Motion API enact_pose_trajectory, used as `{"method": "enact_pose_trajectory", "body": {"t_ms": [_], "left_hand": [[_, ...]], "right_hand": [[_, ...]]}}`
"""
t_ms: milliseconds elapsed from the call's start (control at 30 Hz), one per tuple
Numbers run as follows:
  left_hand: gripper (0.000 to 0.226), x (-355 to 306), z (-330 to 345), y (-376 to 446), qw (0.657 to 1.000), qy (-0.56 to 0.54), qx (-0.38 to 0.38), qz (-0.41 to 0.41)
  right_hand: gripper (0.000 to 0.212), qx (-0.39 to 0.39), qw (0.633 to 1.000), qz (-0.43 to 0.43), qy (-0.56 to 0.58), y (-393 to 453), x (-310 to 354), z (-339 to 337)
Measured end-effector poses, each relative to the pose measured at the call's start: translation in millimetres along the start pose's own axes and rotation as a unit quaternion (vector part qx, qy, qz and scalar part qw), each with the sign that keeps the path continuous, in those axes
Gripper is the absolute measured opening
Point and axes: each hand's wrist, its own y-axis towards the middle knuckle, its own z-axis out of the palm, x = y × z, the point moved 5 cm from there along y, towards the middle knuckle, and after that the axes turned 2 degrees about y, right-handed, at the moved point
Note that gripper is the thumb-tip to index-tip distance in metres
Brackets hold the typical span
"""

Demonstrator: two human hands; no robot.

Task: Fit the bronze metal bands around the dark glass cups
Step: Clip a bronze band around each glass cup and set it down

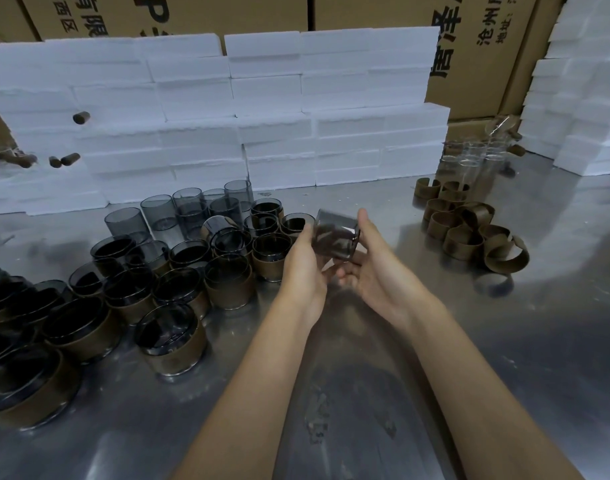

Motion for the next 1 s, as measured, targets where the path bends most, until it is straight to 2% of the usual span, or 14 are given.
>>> {"method": "enact_pose_trajectory", "body": {"t_ms": [133,200,333,433,500,600,700,767,833,933,1000], "left_hand": [[0.069,2.9,11.0,-1.8,0.996,0.056,0.065,0.014],[0.063,3.2,14.8,-3.4,0.991,0.105,0.074,0.047],[0.055,7.5,14.0,1.5,0.978,0.187,0.039,0.087],[0.047,7.8,10.8,3.0,0.985,0.139,0.005,0.1],[0.045,10.5,11.7,4.4,0.99,0.095,0.018,0.102],[0.053,16.2,13.8,5.0,0.991,0.08,0.042,0.099],[0.044,19.8,11.3,9.7,0.993,0.053,0.041,0.096],[0.035,22.4,8.6,13.6,0.997,0.011,0.038,0.069],[0.022,24.3,5.9,16.8,0.998,-0.019,0.035,0.05],[0.012,25.5,3.4,21.5,0.998,-0.031,0.043,0.04],[0.011,25.2,3.5,22.7,0.998,-0.028,0.051,0.035]], "right_hand": [[0.067,-0.133,0.989,-0.044,-0.051,1.8,2.4,-7.6],[0.062,-0.152,0.984,-0.075,-0.045,0.2,4.6,-12.0],[0.052,-0.184,0.975,-0.111,-0.065,-1.1,5.4,-19.1],[0.044,-0.225,0.959,-0.136,-0.109,-1.5,6.0,-22.5],[0.039,-0.243,0.944,-0.168,-0.145,-2.5,9.7,-23.0],[0.032,-0.239,0.93,-0.197,-0.197,-4.7,13.5,-22.7],[0.031,-0.235,0.925,-0.198,-0.224,-5.5,13.1,-24.9],[0.033,-0.275,0.914,-0.198,-0.224,-7.5,16.4,-31.8],[0.028,-0.355,0.885,-0.196,-0.228,-15.3,22.8,-46.0],[0.016,-0.484,0.807,-0.224,-0.253,-37.7,38.3,-71.9],[0.024,-0.556,0.76,-0.23,-0.246,-51.3,48.2,-89.0]]}}
